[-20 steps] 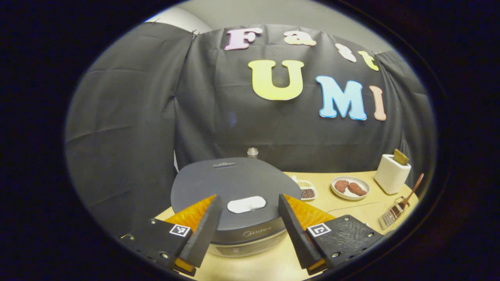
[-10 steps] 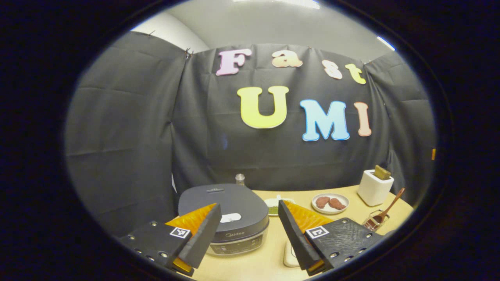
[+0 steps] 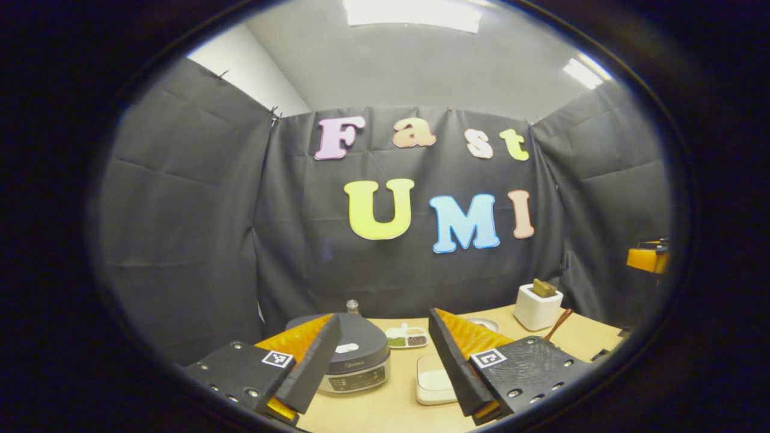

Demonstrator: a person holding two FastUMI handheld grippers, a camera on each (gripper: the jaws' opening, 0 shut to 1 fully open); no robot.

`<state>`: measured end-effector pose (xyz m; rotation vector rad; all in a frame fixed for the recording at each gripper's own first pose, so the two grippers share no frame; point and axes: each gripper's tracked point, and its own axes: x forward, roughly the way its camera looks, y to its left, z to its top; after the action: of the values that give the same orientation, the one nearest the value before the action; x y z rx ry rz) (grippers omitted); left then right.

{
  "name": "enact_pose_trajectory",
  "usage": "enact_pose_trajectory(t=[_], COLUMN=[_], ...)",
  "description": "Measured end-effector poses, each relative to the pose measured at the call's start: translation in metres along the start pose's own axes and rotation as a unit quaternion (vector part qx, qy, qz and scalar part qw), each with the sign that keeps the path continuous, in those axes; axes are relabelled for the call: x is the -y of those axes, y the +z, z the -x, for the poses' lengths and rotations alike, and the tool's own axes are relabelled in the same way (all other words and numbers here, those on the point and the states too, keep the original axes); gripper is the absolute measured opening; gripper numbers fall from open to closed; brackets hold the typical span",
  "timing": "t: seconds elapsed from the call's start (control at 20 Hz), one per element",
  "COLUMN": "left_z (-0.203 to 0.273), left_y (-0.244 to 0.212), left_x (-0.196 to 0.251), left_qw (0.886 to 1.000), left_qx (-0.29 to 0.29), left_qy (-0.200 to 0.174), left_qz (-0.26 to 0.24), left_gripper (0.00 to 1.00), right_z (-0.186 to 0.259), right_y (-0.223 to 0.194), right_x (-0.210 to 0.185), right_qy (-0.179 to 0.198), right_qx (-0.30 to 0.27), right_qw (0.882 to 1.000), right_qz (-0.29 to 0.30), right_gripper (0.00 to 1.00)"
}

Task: Close the left gripper, press the button to open the rice cooker; take a wooden spoon from the chopstick holder with the right hand, scoop a spoonful of rice and pour it into the rice cooker, then put the wooden spoon back into the chopstick holder.

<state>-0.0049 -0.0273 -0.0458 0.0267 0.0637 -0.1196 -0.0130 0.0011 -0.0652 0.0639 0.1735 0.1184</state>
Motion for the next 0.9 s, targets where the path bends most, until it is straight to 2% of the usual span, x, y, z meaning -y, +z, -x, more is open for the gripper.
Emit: enact_pose_trajectory(t=[0.3,0.4,0.55,0.65,0.9], left_z=[0.046,0.054,0.065,0.070,0.080], left_y=[0.018,0.022,0.027,0.027,0.030], left_x=[-0.014,-0.016,-0.022,-0.024,-0.027], left_qw=[1.000,0.999,0.999,0.999,0.999], left_qx=[0.020,0.022,0.029,0.029,0.032], left_qy=[-0.015,-0.017,-0.017,-0.018,-0.016], left_qz=[-0.018,-0.020,-0.014,-0.009,-0.007], left_gripper=[0.88,0.91,0.94,0.88,0.91], right_z=[0.040,0.049,0.059,0.066,0.078], right_y=[0.010,0.017,0.022,0.025,0.028], right_x=[-0.032,-0.040,-0.044,-0.044,-0.041], right_qy=[0.000,0.000,-0.002,-0.004,-0.013], right_qx=[0.021,0.030,0.035,0.039,0.041], right_qw=[1.000,1.000,0.999,0.999,0.999], right_qz=[0.006,0.009,0.009,0.006,0.003], right_gripper=[0.98,0.98,0.98,0.98,0.98])
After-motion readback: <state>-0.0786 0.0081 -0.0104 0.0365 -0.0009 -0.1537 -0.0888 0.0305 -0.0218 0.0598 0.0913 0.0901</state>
